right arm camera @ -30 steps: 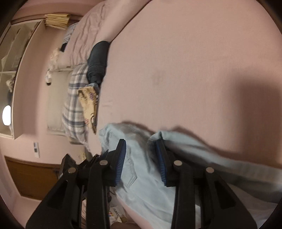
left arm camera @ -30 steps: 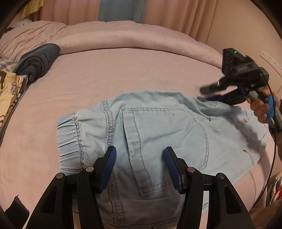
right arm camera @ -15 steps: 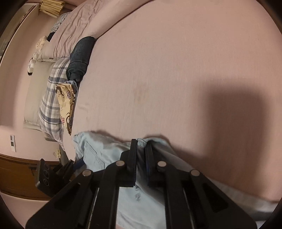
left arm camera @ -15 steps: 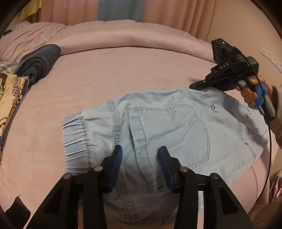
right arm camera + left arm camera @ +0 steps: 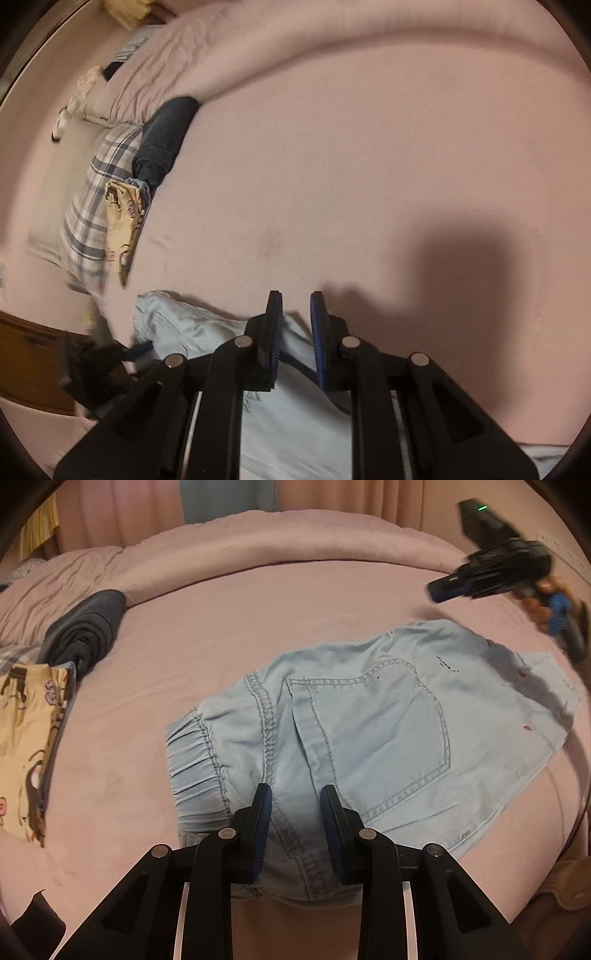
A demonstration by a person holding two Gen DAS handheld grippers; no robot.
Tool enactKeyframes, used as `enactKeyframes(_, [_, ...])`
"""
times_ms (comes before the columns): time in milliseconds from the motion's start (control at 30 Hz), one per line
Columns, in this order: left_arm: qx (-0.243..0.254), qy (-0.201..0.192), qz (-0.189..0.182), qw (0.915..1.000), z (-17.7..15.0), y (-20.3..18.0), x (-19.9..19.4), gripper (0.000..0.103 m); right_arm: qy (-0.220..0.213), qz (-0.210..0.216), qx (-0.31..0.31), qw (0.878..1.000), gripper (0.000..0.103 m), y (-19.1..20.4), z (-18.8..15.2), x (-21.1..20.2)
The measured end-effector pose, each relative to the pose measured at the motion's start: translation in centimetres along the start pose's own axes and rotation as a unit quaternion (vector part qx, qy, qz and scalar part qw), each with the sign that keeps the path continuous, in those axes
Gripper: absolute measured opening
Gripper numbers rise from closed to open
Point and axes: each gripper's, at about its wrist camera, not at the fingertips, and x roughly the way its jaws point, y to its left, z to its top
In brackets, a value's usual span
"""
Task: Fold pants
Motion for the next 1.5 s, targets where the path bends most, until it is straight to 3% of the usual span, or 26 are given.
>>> enactKeyframes(100, [0.002,0.007,0.009,0.9999,0.1,-0.2,0.1,0.029,0.007,0.019,-0.063,0.998,0.017,2.6,-2.3,-1.5])
enactKeyframes(233, [0.003,0.012,0.030,0.9995,0.0,0.0,-0.1,0.015,0.037,0.033,-0.093,0.994,0.013,3.8,-6.3,-0.6])
enactKeyframes(300, [-0.014,0.011,0.021,0.9996,-0.1,0.8,-0.2,0.015,0.097,-0.016,-0.100,0.990,0.017,3.6,-10.0,2.5])
enactKeyframes(333, [-0.022,0.013,0.016,0.9996,-0.1,1.1,-0.3,0.014,0.123,-0.012,-0.106,0.987,0.018,3.7,-11.9,3.5])
enactKeyframes(433, [-0.023,0.024,0.022,0.9992,0.4,0.7,-0.6,0.014,0.106,0.004,-0.149,0.983,0.018,4.7,-15.6,2.4])
enactKeyframes(533, [-0.007,0.015,0.043,0.9989,1.5,-0.5,-1.8,0.015,0.116,0.016,-0.116,0.986,0.015,3.2,-16.6,0.7])
enactKeyframes(567, [-0.001,-0.003,0.042,0.9991,2.3,-1.1,-2.7,0.016,0.113,0.020,-0.111,0.987,0.016,2.7,-16.9,0.0])
enactKeyframes(633, [-0.004,-0.031,0.005,0.9995,3.6,-2.0,-3.8,0.022,0.088,0.018,-0.108,0.990,0.017,1.9,-16.7,-2.3])
enactKeyframes(700, [-0.012,-0.055,-0.039,0.9977,5.9,-3.4,-3.9,0.043,0.034,0.013,-0.109,0.993,0.017,1.4,-15.8,-4.8])
enactKeyframes(733, [-0.010,-0.059,-0.052,0.9969,6.9,-4.3,-3.6,0.047,0.004,0.005,-0.101,0.995,0.017,1.0,-15.0,-5.8])
enactKeyframes(833, [0.010,-0.057,-0.080,0.9951,10.3,-7.8,-0.7,0.049,-0.065,-0.045,-0.068,0.995,0.017,-0.6,-11.8,-7.0])
enactKeyframes(933, [0.009,-0.033,-0.121,0.9921,13.0,-10.9,3.3,0.049,-0.076,-0.075,-0.064,0.992,0.017,-1.1,-10.4,-5.5])
enactKeyframes(1000, [0.014,-0.015,-0.101,0.9946,14.3,-12.7,6.5,0.049,-0.060,-0.088,-0.077,0.991,0.016,-0.4,-10.8,-4.0])
enactKeyframes(1100, [0.025,0.034,-0.035,0.9985,14.9,-13.2,11.2,0.053,-0.013,-0.110,-0.094,0.989,0.016,-0.8,-13.1,-2.0])
enactKeyframes(1133, [0.015,0.041,-0.038,0.9983,14.8,-13.0,12.4,0.055,0.002,-0.115,-0.095,0.989,0.017,-1.3,-14.1,-1.4])
enactKeyframes(1200, [0.014,0.021,-0.035,0.9991,14.9,-12.9,12.3,0.059,-0.022,-0.110,-0.110,0.988,0.017,-1.3,-16.0,-1.8])
enactKeyframes(1333, [-0.007,0.020,-0.042,0.9989,14.7,-12.2,11.2,0.059,-0.021,-0.075,-0.066,0.995,0.013,-2.6,-17.6,-3.6])
enactKeyframes(1433, [0.004,-0.016,-0.042,0.9990,14.0,-11.9,7.9,0.059,-0.039,-0.064,-0.036,0.997,0.018,-3.6,-18.6,-6.4])
enactKeyframes(1500, [0.022,-0.041,-0.036,0.9983,12.7,-12.2,5.8,0.059,-0.066,-0.083,-0.030,0.994,0.019,-4.3,-19.5,-8.5])
